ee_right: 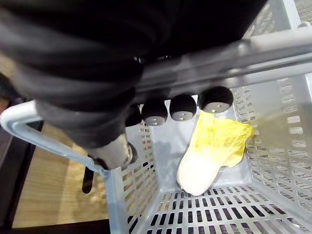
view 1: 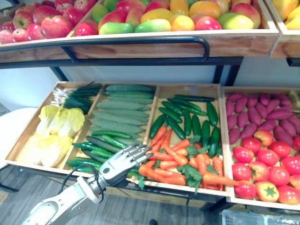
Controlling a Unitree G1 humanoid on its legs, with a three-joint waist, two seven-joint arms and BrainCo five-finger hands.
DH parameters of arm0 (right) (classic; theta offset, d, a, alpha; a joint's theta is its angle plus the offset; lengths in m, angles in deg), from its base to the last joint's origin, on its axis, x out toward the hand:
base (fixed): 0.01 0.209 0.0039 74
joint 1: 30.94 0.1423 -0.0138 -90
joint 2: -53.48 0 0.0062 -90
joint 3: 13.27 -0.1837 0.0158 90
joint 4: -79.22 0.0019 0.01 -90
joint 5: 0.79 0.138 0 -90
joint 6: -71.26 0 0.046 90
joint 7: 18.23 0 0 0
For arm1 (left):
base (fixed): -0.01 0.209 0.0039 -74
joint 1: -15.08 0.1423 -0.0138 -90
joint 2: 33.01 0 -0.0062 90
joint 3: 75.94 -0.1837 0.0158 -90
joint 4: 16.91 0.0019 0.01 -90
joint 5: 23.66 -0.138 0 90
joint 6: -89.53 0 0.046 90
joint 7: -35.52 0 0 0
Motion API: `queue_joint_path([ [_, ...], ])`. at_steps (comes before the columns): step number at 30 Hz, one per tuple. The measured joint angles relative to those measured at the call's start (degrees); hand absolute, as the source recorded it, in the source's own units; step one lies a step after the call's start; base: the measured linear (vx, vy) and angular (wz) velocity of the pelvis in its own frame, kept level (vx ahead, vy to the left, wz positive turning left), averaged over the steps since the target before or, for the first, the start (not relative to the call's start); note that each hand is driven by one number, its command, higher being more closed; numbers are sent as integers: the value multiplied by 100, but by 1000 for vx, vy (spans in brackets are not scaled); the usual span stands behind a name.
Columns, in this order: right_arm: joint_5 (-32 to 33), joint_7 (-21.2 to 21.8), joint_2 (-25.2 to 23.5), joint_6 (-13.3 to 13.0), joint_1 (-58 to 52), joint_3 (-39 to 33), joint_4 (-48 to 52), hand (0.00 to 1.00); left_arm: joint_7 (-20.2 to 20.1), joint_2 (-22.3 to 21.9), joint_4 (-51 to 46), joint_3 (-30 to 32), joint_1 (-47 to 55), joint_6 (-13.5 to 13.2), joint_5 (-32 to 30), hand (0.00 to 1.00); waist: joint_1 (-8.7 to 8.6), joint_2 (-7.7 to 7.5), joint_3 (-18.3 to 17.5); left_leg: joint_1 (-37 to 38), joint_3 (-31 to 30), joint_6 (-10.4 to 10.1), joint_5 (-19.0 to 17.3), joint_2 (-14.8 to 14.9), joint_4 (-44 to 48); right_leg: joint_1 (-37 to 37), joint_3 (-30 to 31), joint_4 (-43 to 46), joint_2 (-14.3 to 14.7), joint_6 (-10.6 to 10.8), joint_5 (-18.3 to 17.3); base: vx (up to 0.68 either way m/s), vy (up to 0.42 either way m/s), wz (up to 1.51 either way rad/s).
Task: Pick vegetable in the basket
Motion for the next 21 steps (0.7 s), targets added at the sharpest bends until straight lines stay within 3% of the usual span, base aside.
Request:
queue_joint_path([
  [6, 0, 0, -28, 18, -108, 21, 236, 100, -79, -24, 47, -542, -6, -88, 143, 0, 0, -8, -4, -9, 373, 18, -2, 57, 1, -182, 159, -2, -5, 25, 14, -68, 18, -15],
  [11, 0, -11, -67, 48, -191, 204, 251, 100, -83, -93, 615, -1084, -165, -97, 116, 0, -5, -112, -25, 11, 538, 50, 61, 71, 1, -200, 179, -2, -46, 120, 71, 20, 7, -3],
  [21, -207, -11, -86, 48, -169, 538, 490, 100, -211, -295, 1411, -1336, -393, -75, -114, 0, 15, -243, -62, 13, 740, 27, -11, 59, 0, -262, 326, 5, -112, 128, 117, 31, 16, -8],
])
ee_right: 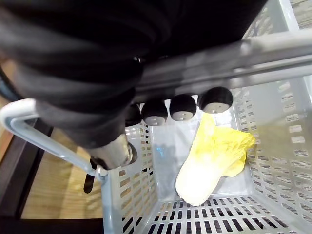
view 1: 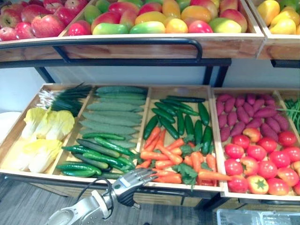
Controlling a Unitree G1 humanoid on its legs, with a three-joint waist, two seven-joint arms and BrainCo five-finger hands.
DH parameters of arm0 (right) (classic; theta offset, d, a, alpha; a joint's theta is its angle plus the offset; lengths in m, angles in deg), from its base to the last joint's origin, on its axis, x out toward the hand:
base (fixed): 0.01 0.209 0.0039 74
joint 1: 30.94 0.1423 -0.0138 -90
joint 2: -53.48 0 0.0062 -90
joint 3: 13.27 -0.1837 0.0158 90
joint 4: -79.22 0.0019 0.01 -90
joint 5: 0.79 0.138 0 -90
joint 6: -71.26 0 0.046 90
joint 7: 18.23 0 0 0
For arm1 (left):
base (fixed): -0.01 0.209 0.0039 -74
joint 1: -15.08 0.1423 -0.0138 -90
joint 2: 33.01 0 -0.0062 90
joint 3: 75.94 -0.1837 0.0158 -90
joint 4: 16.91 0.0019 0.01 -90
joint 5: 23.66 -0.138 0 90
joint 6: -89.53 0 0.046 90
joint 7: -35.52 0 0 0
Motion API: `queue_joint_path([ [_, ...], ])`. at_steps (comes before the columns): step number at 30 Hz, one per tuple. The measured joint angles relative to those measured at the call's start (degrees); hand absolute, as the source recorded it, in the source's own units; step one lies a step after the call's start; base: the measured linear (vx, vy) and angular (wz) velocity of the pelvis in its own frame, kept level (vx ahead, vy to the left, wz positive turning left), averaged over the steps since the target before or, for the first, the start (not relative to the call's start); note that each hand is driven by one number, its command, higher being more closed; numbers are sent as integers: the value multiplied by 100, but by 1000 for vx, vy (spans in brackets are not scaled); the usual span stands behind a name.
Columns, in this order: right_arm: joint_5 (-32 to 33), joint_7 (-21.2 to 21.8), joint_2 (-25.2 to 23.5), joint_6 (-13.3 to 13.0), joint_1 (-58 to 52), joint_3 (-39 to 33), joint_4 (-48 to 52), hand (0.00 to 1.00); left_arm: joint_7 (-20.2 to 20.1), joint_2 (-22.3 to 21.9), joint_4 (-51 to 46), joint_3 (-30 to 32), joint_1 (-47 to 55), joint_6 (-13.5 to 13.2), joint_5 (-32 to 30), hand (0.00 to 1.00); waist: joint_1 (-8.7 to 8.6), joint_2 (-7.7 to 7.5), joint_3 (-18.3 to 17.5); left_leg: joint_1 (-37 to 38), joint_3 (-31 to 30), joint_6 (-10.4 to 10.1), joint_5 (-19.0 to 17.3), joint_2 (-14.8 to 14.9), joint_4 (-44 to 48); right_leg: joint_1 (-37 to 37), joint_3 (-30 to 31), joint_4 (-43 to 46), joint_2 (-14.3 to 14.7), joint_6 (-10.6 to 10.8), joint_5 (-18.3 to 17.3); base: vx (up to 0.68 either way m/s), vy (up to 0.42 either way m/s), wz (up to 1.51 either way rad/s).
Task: Pick vegetable in the basket
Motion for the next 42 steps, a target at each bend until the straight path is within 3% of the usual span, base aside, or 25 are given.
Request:
queue_joint_path([
  [15, 1, -12, 7, 45, -34, 307, 159, 100, 105, -49, 555, 155, -58, 246, -621, 0, 0, -20, 88, 113, -109, 11, -42, -89, 0, 195, -180, -220, -50, 7, -14, 33, 5, 3],
  [26, 0, -12, 10, 49, 35, 209, 156, 100, 175, -213, 884, 556, -50, 485, -678, 0, -8, 26, 224, 113, -132, -14, -62, -91, 0, 221, -201, -308, -33, 11, -13, 12, 0, -1],
  [42, -1, -7, 22, 55, 207, 20, 153, 100, 156, -394, 1103, 782, -114, 555, -676, 0, -29, 59, 425, 10, -136, -24, -129, -168, 0, 138, -179, -379, -40, 16, -19, 12, 3, -1],
])
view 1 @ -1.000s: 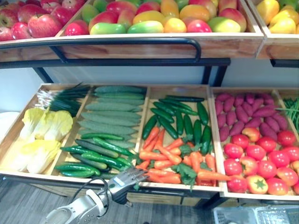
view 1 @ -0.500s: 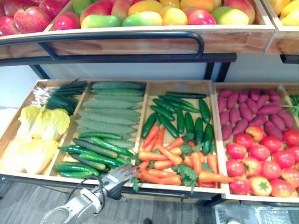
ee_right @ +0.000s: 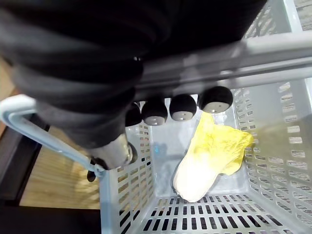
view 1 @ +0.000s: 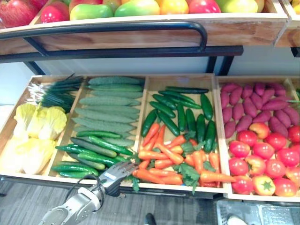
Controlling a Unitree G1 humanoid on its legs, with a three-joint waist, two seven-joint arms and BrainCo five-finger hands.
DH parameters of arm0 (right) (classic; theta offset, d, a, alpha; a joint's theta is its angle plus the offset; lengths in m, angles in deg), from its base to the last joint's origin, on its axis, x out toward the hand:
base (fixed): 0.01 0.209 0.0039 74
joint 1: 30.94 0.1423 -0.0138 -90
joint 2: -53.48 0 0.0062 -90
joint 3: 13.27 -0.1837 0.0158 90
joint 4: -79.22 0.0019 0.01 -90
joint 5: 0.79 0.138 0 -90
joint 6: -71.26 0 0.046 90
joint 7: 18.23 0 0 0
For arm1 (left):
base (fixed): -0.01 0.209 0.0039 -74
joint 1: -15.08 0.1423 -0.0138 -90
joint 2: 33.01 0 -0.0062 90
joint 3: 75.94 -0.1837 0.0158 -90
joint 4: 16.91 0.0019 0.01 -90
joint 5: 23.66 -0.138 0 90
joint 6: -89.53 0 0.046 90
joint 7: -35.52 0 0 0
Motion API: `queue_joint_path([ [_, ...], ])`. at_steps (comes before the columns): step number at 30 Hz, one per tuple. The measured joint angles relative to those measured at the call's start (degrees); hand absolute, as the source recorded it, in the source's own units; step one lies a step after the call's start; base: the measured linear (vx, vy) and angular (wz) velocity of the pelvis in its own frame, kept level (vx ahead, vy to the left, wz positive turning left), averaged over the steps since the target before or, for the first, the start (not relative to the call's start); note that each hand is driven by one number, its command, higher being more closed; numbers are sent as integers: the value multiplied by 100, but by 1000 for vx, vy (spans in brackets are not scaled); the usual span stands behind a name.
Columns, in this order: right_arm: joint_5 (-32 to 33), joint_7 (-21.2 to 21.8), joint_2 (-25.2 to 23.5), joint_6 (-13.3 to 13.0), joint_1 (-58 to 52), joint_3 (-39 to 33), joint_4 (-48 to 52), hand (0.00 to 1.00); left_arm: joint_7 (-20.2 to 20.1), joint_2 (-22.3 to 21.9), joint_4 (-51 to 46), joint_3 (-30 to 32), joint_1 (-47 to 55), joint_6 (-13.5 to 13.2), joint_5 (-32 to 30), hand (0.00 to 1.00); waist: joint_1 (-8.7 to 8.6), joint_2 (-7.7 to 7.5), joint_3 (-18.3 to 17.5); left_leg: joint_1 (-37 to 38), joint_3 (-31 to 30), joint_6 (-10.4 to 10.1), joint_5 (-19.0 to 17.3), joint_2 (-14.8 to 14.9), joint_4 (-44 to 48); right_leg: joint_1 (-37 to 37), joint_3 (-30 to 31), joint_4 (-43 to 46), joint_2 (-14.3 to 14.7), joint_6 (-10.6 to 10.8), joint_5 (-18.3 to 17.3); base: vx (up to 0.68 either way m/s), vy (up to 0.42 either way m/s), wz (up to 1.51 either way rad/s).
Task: Pick vegetable in the basket
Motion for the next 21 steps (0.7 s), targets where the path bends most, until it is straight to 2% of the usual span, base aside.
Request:
queue_joint_path([
  [5, 0, 1, 4, 3, 65, -130, -13, 100, 11, -25, 4, -5, -121, 97, 0, 0, -19, 21, 56, -44, 5, -3, -2, -13, 1, -49, 18, -10, 0, -2, 1, 42, 0, -2],
  [11, 0, 1, 52, 2, 133, -135, -13, 100, 26, -25, 4, -17, -118, 101, 0, 0, -138, 54, 71, -17, 28, -3, -2, -17, 1, -44, 40, -8, 0, -9, 2, 14, -3, -2],
  [21, 0, 0, 124, -1, 181, -137, -7, 100, 26, -39, 3, -184, -120, 105, -2, 0, -150, 132, 52, 33, 87, -23, -28, -3, 0, -45, 120, -3, 6, -25, -6, -2, -1, -3],
])
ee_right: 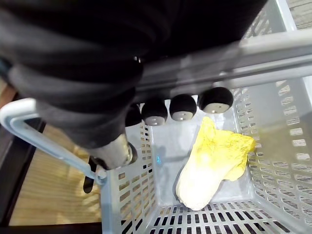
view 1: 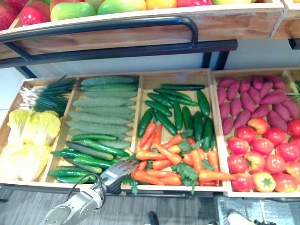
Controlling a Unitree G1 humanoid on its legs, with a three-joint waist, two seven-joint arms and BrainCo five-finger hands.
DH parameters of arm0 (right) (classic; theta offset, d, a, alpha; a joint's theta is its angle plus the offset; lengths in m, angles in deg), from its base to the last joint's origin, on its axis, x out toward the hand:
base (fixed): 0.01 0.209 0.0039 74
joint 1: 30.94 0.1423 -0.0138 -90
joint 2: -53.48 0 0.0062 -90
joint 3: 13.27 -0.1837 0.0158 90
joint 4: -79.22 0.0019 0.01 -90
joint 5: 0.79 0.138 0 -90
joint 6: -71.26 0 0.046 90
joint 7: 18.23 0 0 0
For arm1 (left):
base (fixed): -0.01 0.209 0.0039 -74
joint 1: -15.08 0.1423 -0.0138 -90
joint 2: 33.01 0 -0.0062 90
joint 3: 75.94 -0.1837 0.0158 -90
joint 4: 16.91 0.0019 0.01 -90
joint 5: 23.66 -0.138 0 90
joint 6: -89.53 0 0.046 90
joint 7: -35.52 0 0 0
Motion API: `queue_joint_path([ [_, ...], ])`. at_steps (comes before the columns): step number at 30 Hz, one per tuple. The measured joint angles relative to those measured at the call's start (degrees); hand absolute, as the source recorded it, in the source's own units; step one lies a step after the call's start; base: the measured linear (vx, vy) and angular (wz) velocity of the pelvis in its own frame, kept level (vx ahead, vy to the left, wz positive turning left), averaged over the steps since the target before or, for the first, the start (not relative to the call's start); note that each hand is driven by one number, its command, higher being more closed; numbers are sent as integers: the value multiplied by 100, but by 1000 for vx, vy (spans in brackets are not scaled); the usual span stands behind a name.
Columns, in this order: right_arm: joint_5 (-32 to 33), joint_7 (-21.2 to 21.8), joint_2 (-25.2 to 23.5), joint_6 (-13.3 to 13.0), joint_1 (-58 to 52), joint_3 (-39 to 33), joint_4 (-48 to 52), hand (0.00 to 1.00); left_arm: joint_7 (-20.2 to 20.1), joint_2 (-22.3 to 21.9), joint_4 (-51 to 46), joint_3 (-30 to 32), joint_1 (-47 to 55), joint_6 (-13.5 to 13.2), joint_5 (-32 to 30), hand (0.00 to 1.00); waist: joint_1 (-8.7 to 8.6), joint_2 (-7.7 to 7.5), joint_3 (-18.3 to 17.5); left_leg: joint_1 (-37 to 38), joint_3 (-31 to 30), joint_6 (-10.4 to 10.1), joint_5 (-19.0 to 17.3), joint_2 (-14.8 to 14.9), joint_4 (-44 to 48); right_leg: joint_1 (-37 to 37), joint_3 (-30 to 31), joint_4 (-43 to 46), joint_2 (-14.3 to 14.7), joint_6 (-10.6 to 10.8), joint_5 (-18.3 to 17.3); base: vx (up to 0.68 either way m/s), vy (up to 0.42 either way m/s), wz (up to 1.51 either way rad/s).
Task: Pick vegetable in the basket
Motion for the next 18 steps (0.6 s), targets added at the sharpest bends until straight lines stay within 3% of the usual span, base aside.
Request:
queue_joint_path([
  [2, 0, 0, 0, 0, 3, 0, 2, 100, 0, -38, 0, -28, 1, 5, -1, 0, 5, 0, 0, 25, 44, -2, -15, 2, 0, -1, 33, -3, 0, -3, -2, 18, 1, -8],
  [3, 0, 0, 0, 0, 4, 0, 2, 100, 0, -73, 0, -29, 0, 6, -1, 100, 8, 0, 0, 36, 55, -5, -22, 2, 0, 0, 43, -3, 0, -5, -3, 23, 0, -8],
  [10, 6, 0, 0, 2, 0, -12, 2, 100, -17, -257, -4, -54, -46, 13, -2, 100, -6, -1, 0, 46, 85, -20, -37, 6, 0, -5, 52, -11, 3, -25, -14, 33, -8, -3],
  [11, 6, 0, 0, 2, -3, -12, 2, 100, -47, -257, -3, -54, -47, 13, -1, 0, -8, -1, 0, 49, 89, -20, -37, 5, 0, -5, 54, -11, 4, -27, -16, 0, 0, 0],
  [18, 15, 0, 0, 1, -1, -10, 4, 100, -66, -383, 13, -63, -44, 81, -2, 0, -8, -1, 0, 56, 107, -23, -40, 9, 0, -10, 72, -8, 7, -29, -16, 4, -1, 0],
])
